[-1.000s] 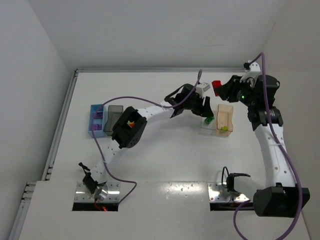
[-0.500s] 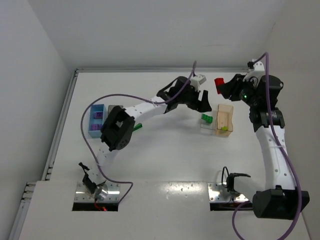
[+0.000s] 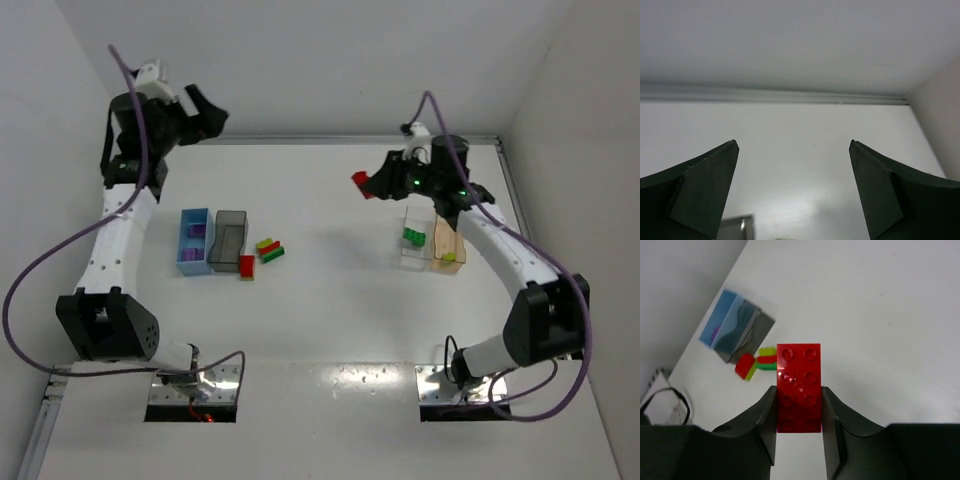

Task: Sort the legos into containers by color

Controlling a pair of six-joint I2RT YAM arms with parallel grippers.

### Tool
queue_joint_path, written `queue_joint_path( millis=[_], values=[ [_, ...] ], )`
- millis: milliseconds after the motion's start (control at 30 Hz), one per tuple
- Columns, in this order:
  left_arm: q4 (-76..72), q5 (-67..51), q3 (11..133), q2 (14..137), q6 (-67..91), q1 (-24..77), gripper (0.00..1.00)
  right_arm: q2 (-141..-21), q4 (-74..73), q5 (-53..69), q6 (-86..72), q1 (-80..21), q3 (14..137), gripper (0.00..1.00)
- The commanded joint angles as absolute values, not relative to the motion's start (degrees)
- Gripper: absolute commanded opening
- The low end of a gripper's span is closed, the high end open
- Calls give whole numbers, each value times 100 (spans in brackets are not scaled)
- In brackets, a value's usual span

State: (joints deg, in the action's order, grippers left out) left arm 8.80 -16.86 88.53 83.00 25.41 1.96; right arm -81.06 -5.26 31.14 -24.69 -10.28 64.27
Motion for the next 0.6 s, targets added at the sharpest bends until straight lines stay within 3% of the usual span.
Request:
queue_joint_path(
  millis=[0,133,333,567],
  values=[
    [1846,-2599,8281,7973,2400,-841,100,-8647,-176,3340,-2013,-1879,7118,1],
    [1714,-3770,7525,7287,2399,-1914,100,-9797,-334,3340,-1688,-2784,8022,1],
    [1889,-4008,6935,6584,2084,-2847,100,-11362,-360,2568,-1792,-3708,9561,1],
    [2548,-4113,7137,6407,1460,-3576,100,-12752,-246,2162,-1959,-4385,10905,1]
  ],
)
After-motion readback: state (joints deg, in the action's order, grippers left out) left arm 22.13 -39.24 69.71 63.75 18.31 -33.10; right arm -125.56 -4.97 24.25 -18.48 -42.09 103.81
